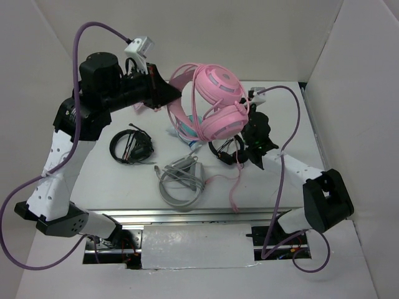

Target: Wrap the headphones

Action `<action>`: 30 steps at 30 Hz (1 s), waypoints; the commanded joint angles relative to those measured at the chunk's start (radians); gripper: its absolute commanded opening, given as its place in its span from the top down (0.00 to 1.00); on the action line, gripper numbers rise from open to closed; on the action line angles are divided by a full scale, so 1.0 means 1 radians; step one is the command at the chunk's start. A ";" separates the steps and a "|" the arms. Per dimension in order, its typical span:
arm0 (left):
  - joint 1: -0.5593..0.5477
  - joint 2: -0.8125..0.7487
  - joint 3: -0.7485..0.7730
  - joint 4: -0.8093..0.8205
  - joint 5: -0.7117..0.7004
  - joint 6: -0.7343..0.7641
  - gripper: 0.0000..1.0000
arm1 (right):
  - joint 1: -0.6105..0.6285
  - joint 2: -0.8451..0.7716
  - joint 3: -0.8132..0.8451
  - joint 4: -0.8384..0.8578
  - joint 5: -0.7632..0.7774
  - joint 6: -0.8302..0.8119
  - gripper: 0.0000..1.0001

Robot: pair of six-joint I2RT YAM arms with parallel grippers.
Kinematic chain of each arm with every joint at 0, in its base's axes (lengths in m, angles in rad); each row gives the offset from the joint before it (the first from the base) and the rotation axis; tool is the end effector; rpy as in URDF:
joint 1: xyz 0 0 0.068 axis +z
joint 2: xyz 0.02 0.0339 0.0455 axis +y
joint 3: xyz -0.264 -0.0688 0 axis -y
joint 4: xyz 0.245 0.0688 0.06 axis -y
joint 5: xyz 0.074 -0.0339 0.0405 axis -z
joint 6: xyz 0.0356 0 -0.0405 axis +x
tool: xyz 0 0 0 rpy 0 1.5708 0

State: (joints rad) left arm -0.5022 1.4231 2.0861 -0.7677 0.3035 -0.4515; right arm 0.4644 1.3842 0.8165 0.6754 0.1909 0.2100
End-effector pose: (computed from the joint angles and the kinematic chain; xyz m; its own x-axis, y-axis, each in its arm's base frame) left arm 0.2094 -0.1271 0.5614 -0.3965 -0.2573 -0.8812 0.6078 0.6459 -0.4620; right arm 0.2875 0.1365 0.3035 0.0375 0.2477 -0.9681 -0.2852 0.9312 0.2272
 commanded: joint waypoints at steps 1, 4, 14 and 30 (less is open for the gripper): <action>-0.024 -0.056 -0.043 0.129 0.134 -0.035 1.00 | -0.043 0.010 0.059 0.213 0.145 0.055 0.91; -0.058 -0.075 -0.098 0.137 0.121 -0.003 1.00 | -0.087 -0.004 0.102 0.173 0.107 0.071 0.90; -0.219 -0.141 -0.334 0.205 -0.038 0.210 1.00 | -0.162 -0.097 0.231 0.099 0.039 -0.015 0.92; -0.395 0.138 -0.315 0.125 -0.719 0.321 1.00 | -0.075 -0.338 0.435 -0.416 -0.266 -0.293 0.95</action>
State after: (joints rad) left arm -0.8864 1.5280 1.7157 -0.6228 -0.2649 -0.1337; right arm 0.3599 1.0687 1.1648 0.3561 -0.0544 -0.0097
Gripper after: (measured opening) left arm 0.094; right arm 0.049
